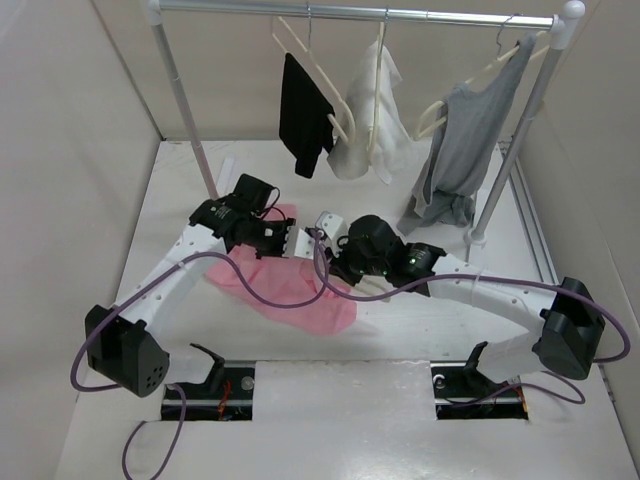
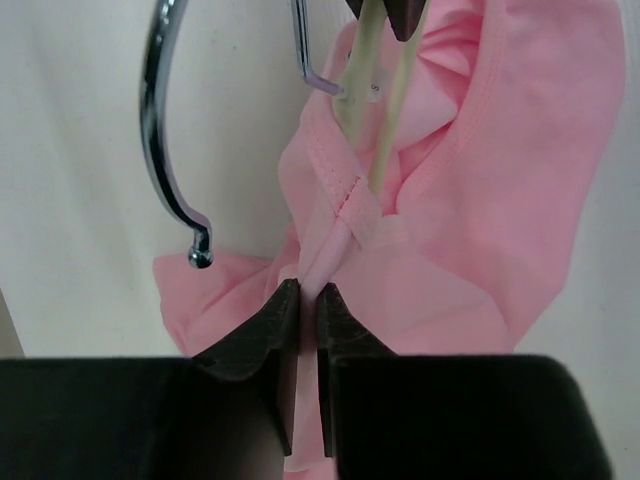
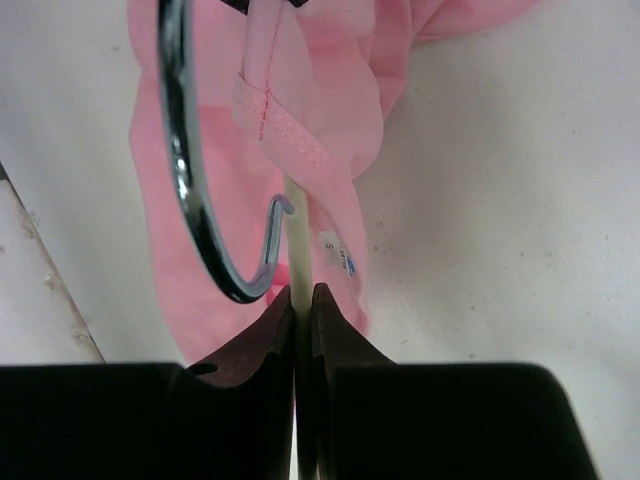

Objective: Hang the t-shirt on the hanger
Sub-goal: Place tshirt on hanger

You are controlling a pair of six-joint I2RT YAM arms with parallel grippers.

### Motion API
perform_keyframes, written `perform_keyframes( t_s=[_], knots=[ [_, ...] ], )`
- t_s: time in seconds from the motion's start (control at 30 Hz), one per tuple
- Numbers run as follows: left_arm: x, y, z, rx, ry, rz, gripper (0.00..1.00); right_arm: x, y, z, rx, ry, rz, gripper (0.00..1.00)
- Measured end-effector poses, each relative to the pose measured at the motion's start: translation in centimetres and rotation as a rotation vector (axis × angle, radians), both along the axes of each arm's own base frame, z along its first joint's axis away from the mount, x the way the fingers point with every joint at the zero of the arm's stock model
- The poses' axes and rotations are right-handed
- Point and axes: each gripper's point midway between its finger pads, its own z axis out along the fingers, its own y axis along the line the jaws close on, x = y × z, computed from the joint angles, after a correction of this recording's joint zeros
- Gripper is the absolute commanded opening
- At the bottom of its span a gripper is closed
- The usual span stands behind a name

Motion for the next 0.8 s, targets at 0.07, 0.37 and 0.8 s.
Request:
perform_keyframes(
  t_s=[0.07, 0.37, 0.8],
  knots=[
    [-0.1, 0.1, 0.0, -0.002, -0.003, 0.001, 0.00, 0.0, 0.0, 0.0, -0.004, -0.005, 0.006, 0.00],
    [-0.7, 1.2, 1.1, -0.013, -0.032, 0.032, 0.67, -0.1, 0.9, 0.8, 0.012, -0.053, 0.048, 0.00],
    [0.4, 1.7, -0.4, -0.003, 0.033, 0.045, 0.66, -0.2, 1.5, 3.2, 0.071, -0.110, 0.079, 0.00]
  ],
)
